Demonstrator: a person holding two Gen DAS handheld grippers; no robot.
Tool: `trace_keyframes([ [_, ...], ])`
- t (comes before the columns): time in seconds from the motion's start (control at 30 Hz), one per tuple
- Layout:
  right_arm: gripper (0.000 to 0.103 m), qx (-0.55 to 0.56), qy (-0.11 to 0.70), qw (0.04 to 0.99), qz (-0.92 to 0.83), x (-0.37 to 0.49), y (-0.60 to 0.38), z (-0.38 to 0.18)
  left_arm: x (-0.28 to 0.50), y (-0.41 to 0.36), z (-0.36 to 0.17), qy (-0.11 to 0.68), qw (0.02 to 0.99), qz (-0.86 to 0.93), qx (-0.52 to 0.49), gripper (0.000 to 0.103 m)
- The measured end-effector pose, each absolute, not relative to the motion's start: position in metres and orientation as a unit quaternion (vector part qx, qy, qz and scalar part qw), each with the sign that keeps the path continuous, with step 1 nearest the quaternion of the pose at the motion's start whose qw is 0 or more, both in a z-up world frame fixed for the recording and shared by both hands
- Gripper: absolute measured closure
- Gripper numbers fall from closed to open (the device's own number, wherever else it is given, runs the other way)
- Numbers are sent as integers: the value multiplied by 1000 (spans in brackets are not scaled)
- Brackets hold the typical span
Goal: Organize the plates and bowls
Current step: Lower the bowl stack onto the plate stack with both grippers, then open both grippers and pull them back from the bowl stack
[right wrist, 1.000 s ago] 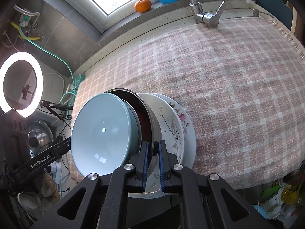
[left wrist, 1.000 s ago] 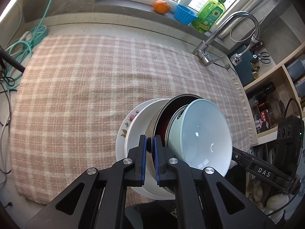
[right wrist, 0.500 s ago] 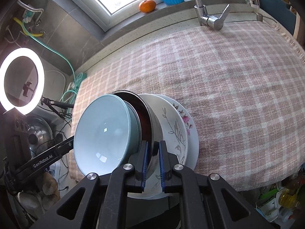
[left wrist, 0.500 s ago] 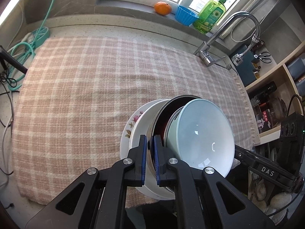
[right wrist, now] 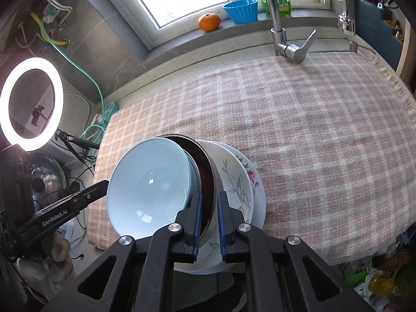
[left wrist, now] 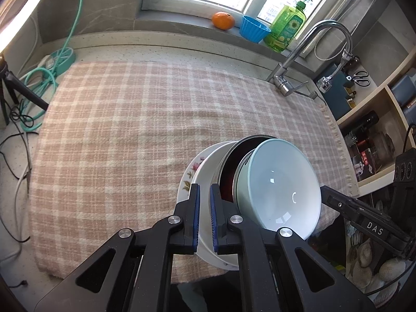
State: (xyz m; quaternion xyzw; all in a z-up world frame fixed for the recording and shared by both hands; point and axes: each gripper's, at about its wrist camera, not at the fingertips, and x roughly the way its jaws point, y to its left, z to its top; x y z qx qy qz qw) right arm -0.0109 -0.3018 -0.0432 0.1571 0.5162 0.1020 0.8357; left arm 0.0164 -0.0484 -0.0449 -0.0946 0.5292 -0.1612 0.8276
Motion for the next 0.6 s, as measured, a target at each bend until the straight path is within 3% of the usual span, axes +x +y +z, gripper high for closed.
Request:
trace_keyframes([
  [0.13,88,152,505,844,98,-16,-300,-38,12,-45,-41,524,832,-158,-90,96],
  [0.27,84,136,489,857,85,-24,-300,-34,4,-43,-37,513,842,-149,-78,89],
  [0.43,72,116,471,870,85,-32,-299,-28,-9,-49,-26,498,853,-141,-60,84],
  [0.53,56,103,456,880,87,-34,-300,-22,-16,-54,-17,478,868,-124,-49,75],
  [0.6,55,93,443,888,85,-37,-302,-18,-19,-55,-13,469,874,-113,-47,70],
])
